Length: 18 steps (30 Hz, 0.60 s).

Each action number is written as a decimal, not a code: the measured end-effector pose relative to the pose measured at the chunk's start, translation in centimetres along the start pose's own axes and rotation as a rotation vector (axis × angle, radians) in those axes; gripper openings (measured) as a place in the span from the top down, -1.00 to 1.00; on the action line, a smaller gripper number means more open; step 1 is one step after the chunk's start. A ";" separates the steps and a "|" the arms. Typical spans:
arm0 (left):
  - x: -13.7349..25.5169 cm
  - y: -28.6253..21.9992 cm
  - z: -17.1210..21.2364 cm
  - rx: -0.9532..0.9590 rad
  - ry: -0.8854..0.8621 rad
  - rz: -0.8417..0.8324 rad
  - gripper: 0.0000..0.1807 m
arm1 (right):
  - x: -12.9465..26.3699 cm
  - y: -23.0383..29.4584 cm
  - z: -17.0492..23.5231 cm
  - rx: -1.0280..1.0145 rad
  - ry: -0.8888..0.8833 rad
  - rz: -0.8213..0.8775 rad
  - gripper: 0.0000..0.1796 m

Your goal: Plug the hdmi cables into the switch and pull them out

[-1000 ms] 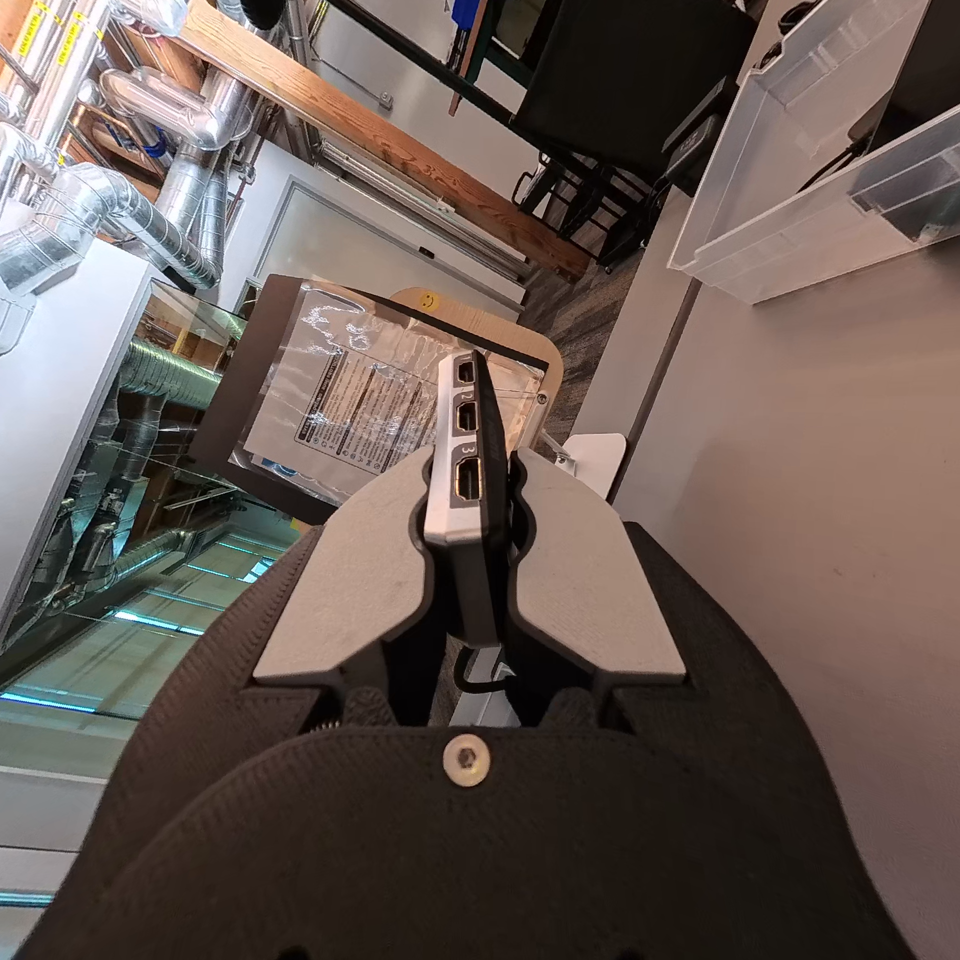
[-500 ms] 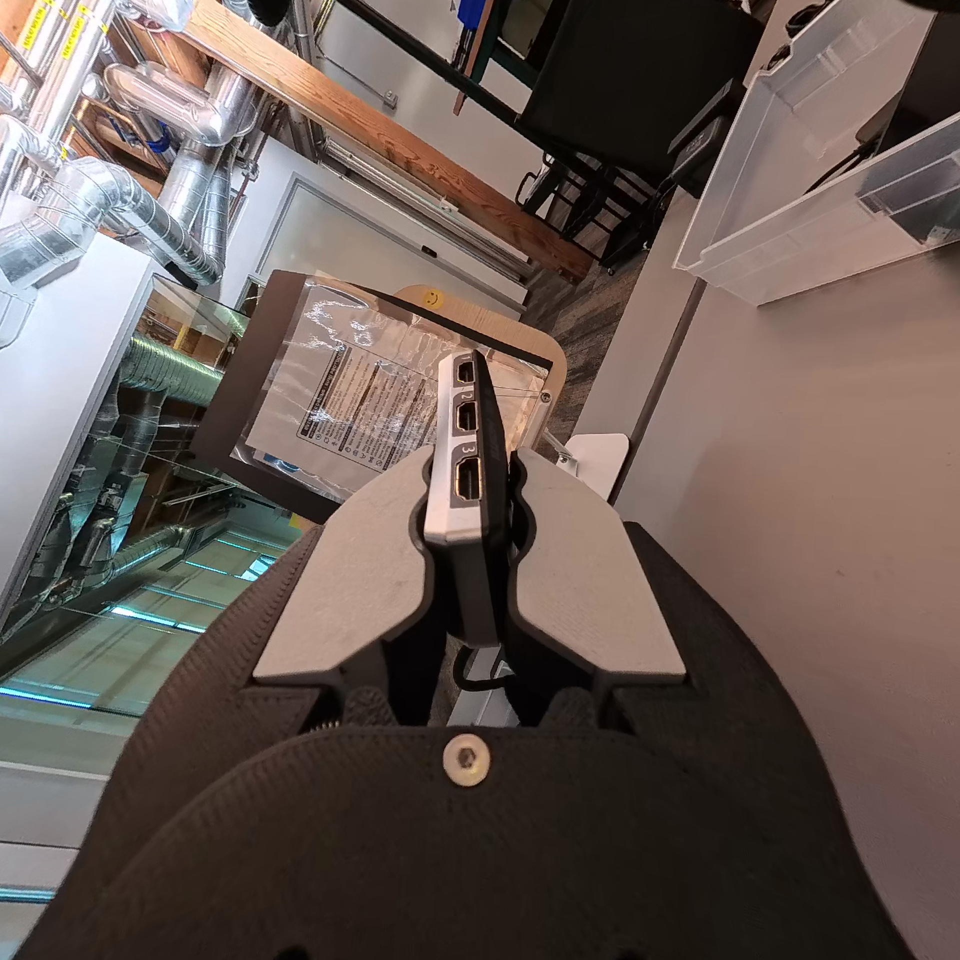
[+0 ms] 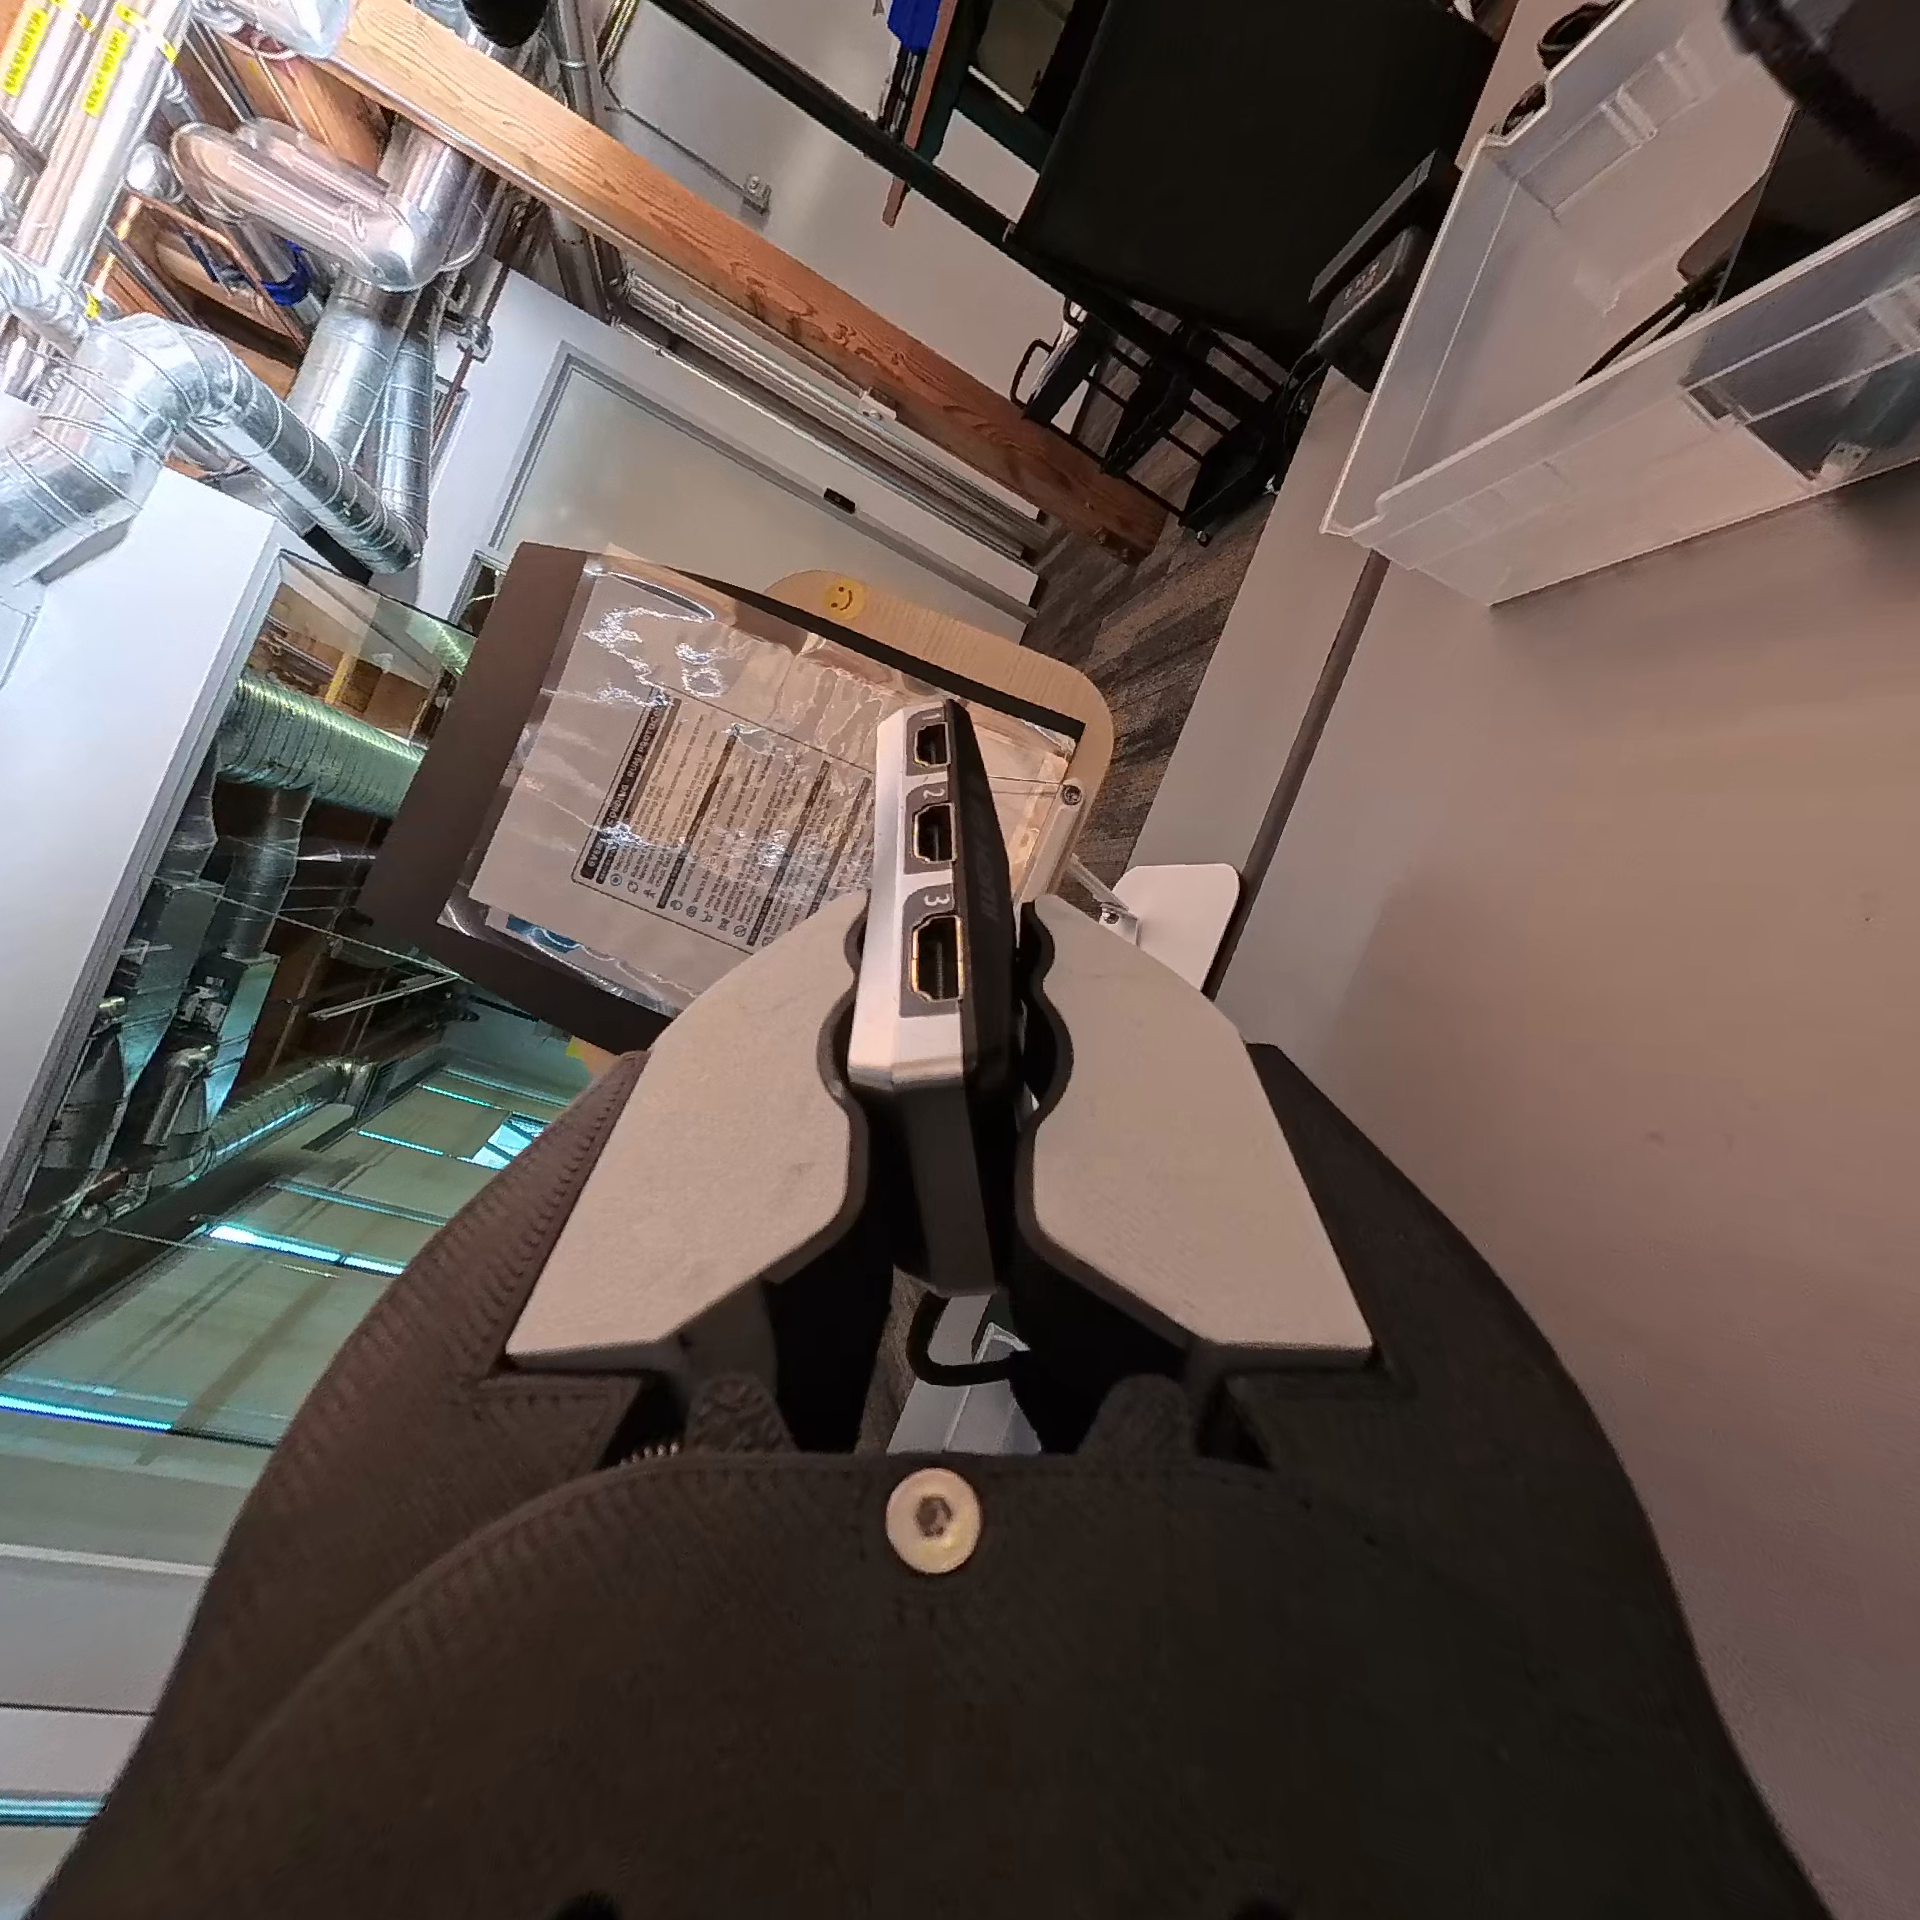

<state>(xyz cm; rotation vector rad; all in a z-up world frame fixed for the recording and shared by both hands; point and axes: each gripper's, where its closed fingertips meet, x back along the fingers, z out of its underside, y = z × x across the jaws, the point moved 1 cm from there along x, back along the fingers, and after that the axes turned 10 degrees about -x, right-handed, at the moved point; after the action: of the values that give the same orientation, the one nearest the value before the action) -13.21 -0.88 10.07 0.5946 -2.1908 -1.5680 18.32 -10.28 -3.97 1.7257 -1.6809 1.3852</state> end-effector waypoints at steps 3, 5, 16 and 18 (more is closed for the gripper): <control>0.0 -0.1 -0.1 -0.002 -0.003 0.002 0.75 | -1.8 -0.8 0.3 0.032 0.047 0.047 0.93; -0.1 -0.2 -0.1 -0.002 -0.002 0.004 0.75 | -3.2 -1.1 0.4 0.049 0.091 0.068 0.93; 0.3 0.3 0.0 0.004 -0.008 -0.006 0.75 | -1.6 0.1 0.5 0.001 0.077 -0.006 0.75; 0.4 0.3 -0.1 0.005 -0.015 -0.005 0.75 | -0.4 -0.4 0.8 -0.037 0.085 0.023 0.64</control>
<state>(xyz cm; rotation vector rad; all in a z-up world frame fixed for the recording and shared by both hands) -13.49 -1.11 10.37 0.5916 -2.2065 -1.5756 19.09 -10.62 -4.55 1.6095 -1.6746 1.4082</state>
